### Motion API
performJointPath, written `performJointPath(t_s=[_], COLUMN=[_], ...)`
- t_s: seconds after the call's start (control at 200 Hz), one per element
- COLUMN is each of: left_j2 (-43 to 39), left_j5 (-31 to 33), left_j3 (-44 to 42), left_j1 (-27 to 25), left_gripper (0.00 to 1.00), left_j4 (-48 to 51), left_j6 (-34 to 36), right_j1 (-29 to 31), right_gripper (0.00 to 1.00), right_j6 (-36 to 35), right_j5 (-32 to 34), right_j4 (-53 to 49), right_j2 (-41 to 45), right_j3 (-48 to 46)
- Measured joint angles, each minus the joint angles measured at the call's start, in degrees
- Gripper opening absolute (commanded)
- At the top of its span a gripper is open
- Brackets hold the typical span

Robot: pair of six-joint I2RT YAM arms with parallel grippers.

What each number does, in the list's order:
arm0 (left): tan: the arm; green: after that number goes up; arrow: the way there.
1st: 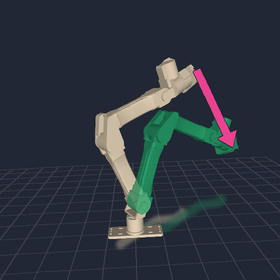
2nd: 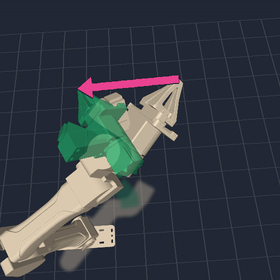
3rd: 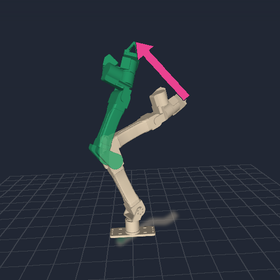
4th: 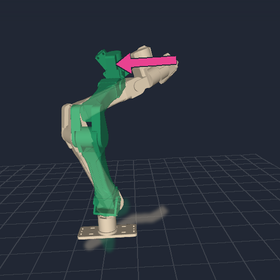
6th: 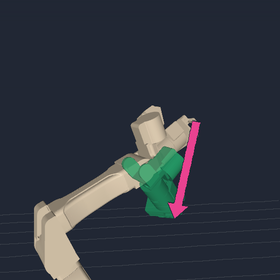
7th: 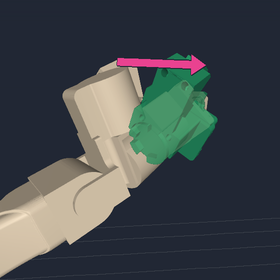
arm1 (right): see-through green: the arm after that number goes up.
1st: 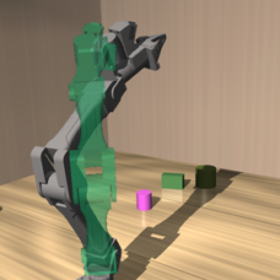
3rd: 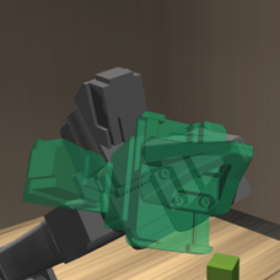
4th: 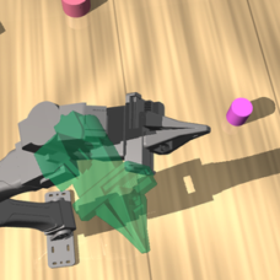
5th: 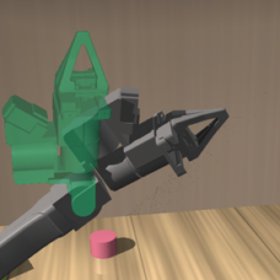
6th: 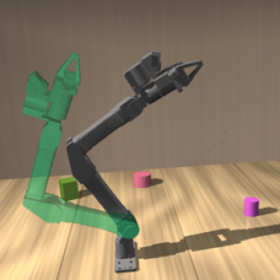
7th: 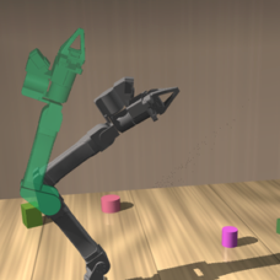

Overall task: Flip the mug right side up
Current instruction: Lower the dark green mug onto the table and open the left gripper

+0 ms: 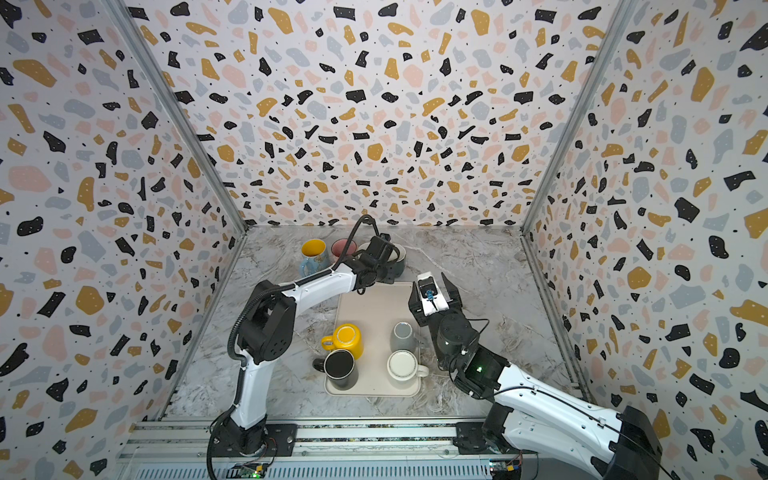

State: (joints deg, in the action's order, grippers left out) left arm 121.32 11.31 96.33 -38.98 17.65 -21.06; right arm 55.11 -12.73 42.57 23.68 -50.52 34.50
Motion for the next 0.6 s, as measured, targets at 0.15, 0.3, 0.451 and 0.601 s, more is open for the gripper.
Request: performJointPath(t_s=[0.15,0.3,0.451,0.601], left_j2=[-3.13,-6.62,-10.99,-17.92], left_j5=[-1.42,-3.43,-5.07,-6.14], left_j3=[-2.64,-5.77,-9.27,-15.32], left_j1=[0.02,-0.04,-0.5,-1.4], left_gripper=[0.44,0.45,0.44,0.45], left_j4=[-1.4,-2.01,-1.66,-1.25], left_j6=[-0.92,-1.05,-0.55,0.79], right_j1=[0.0,0.0,0.02,0.02], right_gripper=[0.72,0.72,0.72,0.72], right_j6=[0.7,1.4,2.43,3.48], right_j5=[-0.83,-1.44,-2.43,-3.45], right_j4=[-1.05,-2.1,-2.71,-3.17], right_j2=[-0.04,-0.37,-1.03,-2.23], right_j3=[0.0,0.0,0.09,0.46])
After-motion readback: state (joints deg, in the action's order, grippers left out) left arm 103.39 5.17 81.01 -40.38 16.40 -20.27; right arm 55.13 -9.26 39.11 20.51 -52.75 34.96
